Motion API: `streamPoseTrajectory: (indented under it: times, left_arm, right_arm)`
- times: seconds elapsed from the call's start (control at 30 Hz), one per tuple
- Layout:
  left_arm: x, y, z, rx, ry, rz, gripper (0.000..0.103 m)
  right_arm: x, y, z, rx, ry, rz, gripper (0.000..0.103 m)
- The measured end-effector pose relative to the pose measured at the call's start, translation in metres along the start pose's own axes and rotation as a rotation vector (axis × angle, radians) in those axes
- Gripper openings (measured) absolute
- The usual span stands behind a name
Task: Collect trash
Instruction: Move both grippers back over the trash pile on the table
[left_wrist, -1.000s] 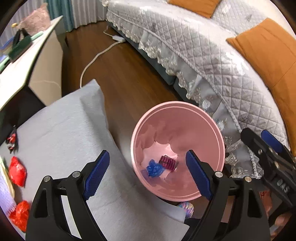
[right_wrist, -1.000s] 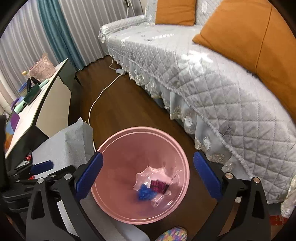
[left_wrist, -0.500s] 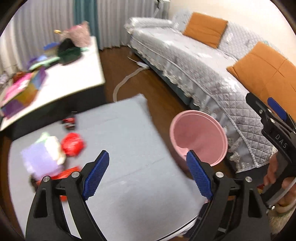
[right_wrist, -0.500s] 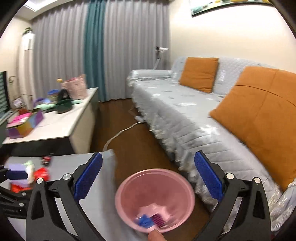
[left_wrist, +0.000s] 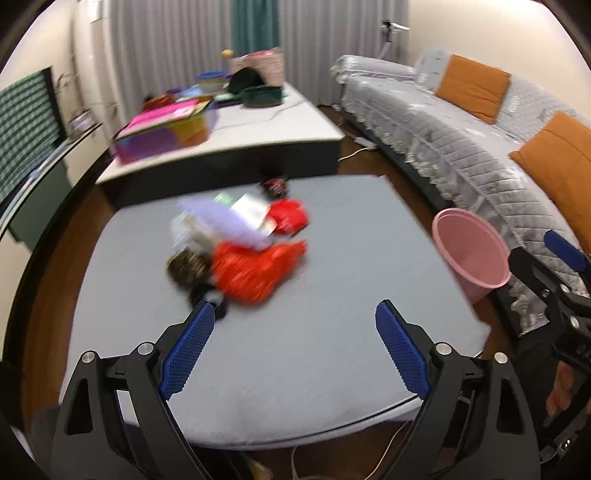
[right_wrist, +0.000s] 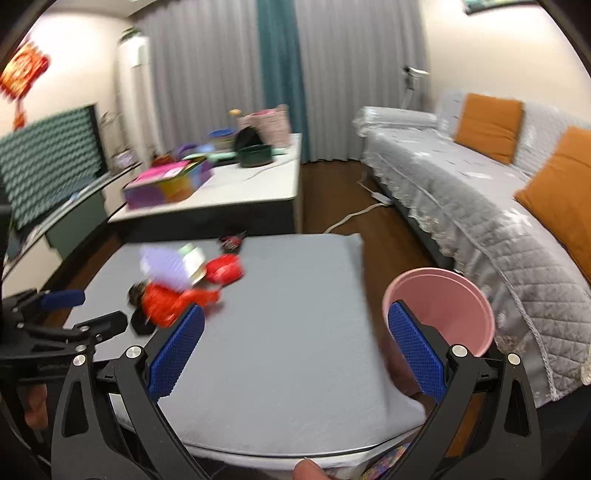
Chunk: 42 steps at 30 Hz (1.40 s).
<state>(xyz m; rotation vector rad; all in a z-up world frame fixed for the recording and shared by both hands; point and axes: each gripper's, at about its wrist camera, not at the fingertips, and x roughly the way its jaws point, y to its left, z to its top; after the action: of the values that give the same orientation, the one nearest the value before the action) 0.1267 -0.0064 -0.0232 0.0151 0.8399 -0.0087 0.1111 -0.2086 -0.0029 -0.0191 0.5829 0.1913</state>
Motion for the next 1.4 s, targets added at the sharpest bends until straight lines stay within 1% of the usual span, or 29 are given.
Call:
streamPoseTrajectory:
  times: [0.03,0.1,0.17,0.23,0.37,0.47,0.7,0.93,1.17,1.27,1.4]
  left_arm:
    - [0.003,0.008,-0.010,-0.025,0.010,0.015,0.087]
    - [0.009,0.020,-0.024,-0.078,0.013,0.020,0.087]
    - [0.014,0.030,-0.034,-0.107,0.015,0.040,0.087]
    - [0.021,0.034,-0.041,-0.112,0.017,0.062,0.087]
    - [0.031,0.036,-0.052,-0.086,0.036,0.090,0.087]
    - [0.035,0.036,-0.054,-0.098,0.044,0.090,0.087]
    - [0.041,0.032,-0.055,-0.098,0.051,0.086,0.087]
    - [0.041,0.028,-0.054,-0.098,0.055,0.074,0.087]
    - [0.041,0.034,-0.052,-0.127,0.061,0.070,0.087]
    - [0.040,0.041,-0.048,-0.149,0.059,0.085,0.087]
    - [0.035,0.057,-0.042,-0.189,0.040,0.132,0.087]
  right_arm:
    - [0.001,0.007,-0.005,-0.015,-0.001,0.008,0.098]
    - [0.004,0.020,-0.019,-0.030,0.000,0.027,0.098]
    - [0.009,0.027,-0.031,-0.034,0.012,0.038,0.098]
    - [0.017,0.035,-0.041,-0.046,0.037,0.053,0.098]
    - [0.033,0.042,-0.054,-0.068,0.094,0.065,0.098]
    - [0.043,0.040,-0.059,-0.061,0.133,0.065,0.098]
    - [0.050,0.028,-0.063,-0.032,0.162,0.054,0.098]
    - [0.053,0.024,-0.063,-0.018,0.173,0.052,0.098]
    - [0.055,0.029,-0.064,-0.034,0.178,0.057,0.098]
    - [0.055,0.030,-0.064,-0.034,0.175,0.055,0.098]
    - [0.055,0.028,-0.058,-0.027,0.163,0.046,0.098]
